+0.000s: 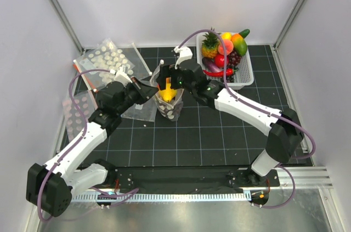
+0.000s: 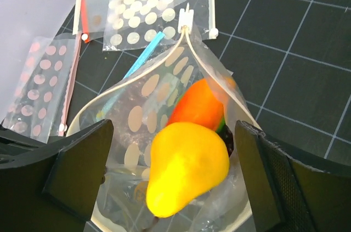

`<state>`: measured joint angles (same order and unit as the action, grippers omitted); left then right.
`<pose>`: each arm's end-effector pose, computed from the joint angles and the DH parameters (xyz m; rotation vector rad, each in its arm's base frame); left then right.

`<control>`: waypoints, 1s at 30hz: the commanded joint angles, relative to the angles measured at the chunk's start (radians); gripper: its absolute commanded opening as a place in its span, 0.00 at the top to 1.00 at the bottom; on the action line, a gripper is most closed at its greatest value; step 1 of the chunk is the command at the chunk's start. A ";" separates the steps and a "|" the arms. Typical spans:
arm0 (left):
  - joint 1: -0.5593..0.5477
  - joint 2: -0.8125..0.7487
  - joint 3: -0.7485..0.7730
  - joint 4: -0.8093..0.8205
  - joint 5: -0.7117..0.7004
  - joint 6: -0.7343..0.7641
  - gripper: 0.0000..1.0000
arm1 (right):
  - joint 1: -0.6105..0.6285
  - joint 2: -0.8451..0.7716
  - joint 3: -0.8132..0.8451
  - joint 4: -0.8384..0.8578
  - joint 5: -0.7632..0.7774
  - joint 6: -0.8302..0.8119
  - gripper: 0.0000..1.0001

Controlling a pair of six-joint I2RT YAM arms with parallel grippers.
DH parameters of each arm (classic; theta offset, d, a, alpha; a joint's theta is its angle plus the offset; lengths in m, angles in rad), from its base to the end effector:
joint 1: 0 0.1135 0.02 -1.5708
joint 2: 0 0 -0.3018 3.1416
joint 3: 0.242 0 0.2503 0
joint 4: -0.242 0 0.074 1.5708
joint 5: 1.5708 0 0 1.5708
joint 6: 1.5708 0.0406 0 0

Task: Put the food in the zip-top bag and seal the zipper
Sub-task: Place the fake fruit in the zipper food storage bag, then adjust the zipper food storage bag at the center of the board.

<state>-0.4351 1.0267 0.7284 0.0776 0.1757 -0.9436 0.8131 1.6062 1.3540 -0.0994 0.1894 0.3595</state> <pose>0.2009 -0.1012 0.3327 -0.3545 1.9064 -1.1163 0.2721 0.2765 0.3733 -0.3138 1.9379 0.6018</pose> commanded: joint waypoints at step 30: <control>0.006 -0.047 -0.003 0.011 -0.028 0.020 1.00 | -0.075 0.063 0.112 -0.319 0.138 0.145 0.79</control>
<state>-0.4351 0.9989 0.7212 0.0616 0.1570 -0.9421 0.7692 1.6550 1.4212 -0.4103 0.4156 0.4599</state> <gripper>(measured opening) 0.012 0.334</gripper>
